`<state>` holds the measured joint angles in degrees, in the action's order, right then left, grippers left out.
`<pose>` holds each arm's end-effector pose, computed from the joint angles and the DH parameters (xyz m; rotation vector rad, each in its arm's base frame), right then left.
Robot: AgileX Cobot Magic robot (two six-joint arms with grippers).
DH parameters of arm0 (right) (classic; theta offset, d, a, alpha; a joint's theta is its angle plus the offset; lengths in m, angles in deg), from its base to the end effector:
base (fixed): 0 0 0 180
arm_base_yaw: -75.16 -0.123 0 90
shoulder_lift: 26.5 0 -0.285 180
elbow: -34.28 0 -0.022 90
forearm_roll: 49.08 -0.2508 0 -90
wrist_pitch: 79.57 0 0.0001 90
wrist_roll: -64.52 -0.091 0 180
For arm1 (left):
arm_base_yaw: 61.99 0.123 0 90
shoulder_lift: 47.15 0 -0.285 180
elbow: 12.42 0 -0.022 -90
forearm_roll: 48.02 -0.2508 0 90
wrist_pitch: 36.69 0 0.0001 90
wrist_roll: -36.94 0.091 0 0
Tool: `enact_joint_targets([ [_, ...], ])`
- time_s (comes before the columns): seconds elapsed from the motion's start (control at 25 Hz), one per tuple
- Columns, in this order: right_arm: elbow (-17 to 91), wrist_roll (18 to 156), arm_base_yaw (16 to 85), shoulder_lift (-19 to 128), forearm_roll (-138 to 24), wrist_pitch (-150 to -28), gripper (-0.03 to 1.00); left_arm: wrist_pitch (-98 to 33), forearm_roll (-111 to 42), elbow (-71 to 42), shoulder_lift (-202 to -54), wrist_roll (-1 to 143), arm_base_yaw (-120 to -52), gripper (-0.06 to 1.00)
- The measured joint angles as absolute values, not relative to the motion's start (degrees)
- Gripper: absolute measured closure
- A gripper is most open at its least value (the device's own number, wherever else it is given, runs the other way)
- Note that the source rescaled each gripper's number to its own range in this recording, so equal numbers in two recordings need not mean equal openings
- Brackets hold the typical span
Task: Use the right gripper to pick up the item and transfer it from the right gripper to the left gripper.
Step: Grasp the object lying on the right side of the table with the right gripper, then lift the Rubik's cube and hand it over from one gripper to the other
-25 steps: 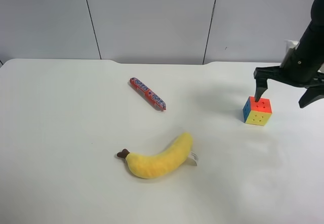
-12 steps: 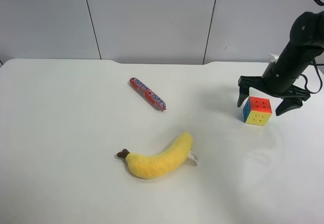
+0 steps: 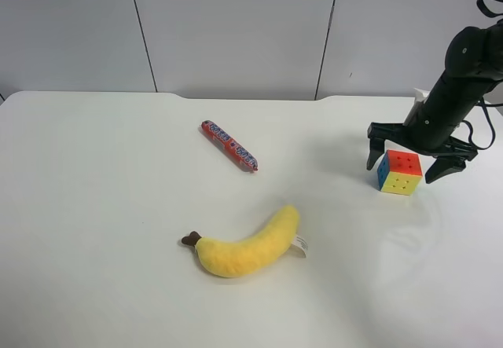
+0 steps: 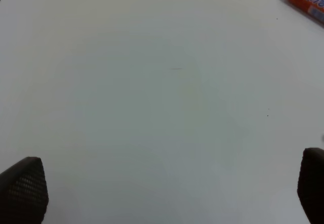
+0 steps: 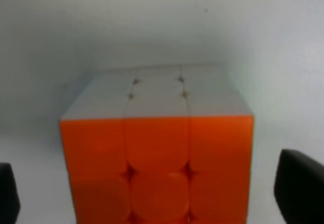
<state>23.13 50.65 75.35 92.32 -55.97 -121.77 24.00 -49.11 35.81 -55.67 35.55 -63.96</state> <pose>0.3563 0.0062 0.1386 0.4933 2.9719 0.1545 -0.0034 0.0016 0.2791 0.0096 2.0496 -0.0137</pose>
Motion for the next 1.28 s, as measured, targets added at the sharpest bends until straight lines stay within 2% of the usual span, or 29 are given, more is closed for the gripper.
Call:
enact_joint_targets([
  [0.2, 23.1, 50.6, 75.4, 92.3, -56.0, -121.8, 0.15, 24.0, -49.1, 35.8, -55.7, 35.6, -64.0, -0.06],
  [0.44, 23.1, 50.6, 75.4, 92.3, -55.5, -121.8, 0.46, 24.0, -49.1, 35.8, -55.7, 35.6, -64.0, -0.06],
  [0.56, 23.1, 50.6, 75.4, 92.3, -54.9, -121.8, 0.57, 24.0, -49.1, 35.8, -55.7, 35.6, -64.0, -0.06],
  [0.64, 23.1, 50.6, 75.4, 92.3, -54.6, -121.8, 0.72, 24.0, -49.1, 35.8, -55.7, 35.6, -64.0, -0.06],
  [0.68, 23.1, 50.6, 75.4, 92.3, -54.5, -121.8, 0.87, 24.0, -49.1, 35.8, -55.7, 35.6, -64.0, -0.06],
  [0.72, 23.2, 50.7, 75.4, 92.3, -54.5, -121.7, 0.97, 24.0, -49.1, 35.8, -55.7, 35.6, -64.0, -0.06],
  [1.28, 25.2, 54.6, 75.3, 92.2, -54.5, -124.9, 0.96, 24.0, -49.1, 35.8, -55.7, 35.6, -64.0, -0.06],
])
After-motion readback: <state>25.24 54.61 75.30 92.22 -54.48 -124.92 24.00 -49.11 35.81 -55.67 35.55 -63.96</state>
